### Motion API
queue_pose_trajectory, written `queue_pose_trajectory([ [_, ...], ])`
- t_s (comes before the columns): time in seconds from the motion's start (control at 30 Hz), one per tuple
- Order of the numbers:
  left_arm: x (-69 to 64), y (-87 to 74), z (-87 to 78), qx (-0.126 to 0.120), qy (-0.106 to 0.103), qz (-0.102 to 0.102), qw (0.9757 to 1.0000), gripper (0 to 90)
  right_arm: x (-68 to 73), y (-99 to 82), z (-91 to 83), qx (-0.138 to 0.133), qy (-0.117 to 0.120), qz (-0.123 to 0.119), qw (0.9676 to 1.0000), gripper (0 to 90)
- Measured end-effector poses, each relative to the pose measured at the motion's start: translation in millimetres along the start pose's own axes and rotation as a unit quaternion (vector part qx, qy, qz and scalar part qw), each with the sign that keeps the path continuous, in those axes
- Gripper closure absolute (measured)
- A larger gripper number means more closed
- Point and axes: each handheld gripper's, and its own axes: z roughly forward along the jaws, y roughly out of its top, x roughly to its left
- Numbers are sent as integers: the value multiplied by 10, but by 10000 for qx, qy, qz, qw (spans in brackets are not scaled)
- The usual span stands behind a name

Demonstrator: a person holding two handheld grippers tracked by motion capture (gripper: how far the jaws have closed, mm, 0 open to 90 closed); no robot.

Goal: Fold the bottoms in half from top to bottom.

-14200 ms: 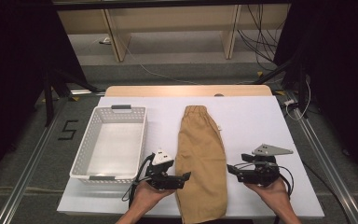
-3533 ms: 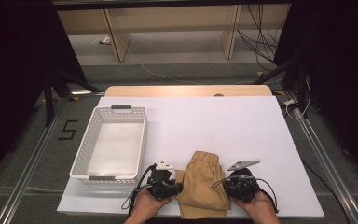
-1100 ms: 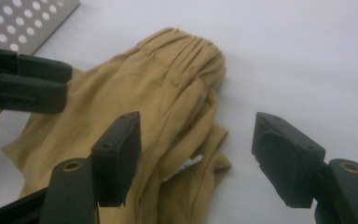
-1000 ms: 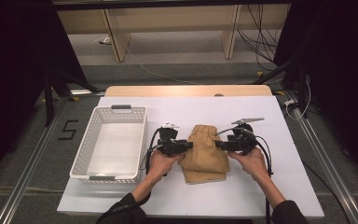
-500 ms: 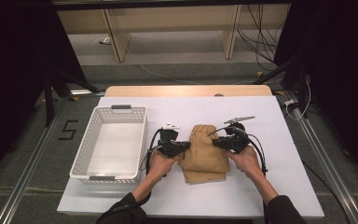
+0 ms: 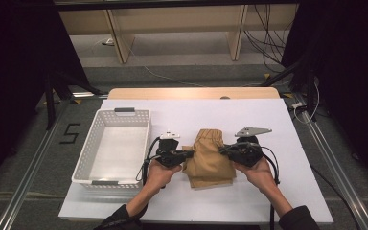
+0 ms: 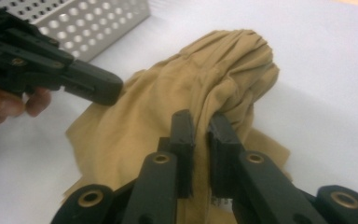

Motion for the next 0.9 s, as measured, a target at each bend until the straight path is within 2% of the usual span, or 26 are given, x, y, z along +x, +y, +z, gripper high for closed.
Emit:
queue_pose_trajectory([
  [0.1,-56,-69,-66,26,-70,109,9999,897,79,-74,-78,-52,57,-169,9998,814],
  [0.37,-190,-293,-246,85,-296,286,9991,897,252,-268,-270,-64,292,-253,9992,796],
  [0.57,-254,-418,-274,193,-389,369,9984,897,421,-422,-366,73,360,-370,9986,789],
  [0.9,-357,-572,-343,373,-514,534,9965,896,550,-634,-474,249,442,-443,9977,791],
])
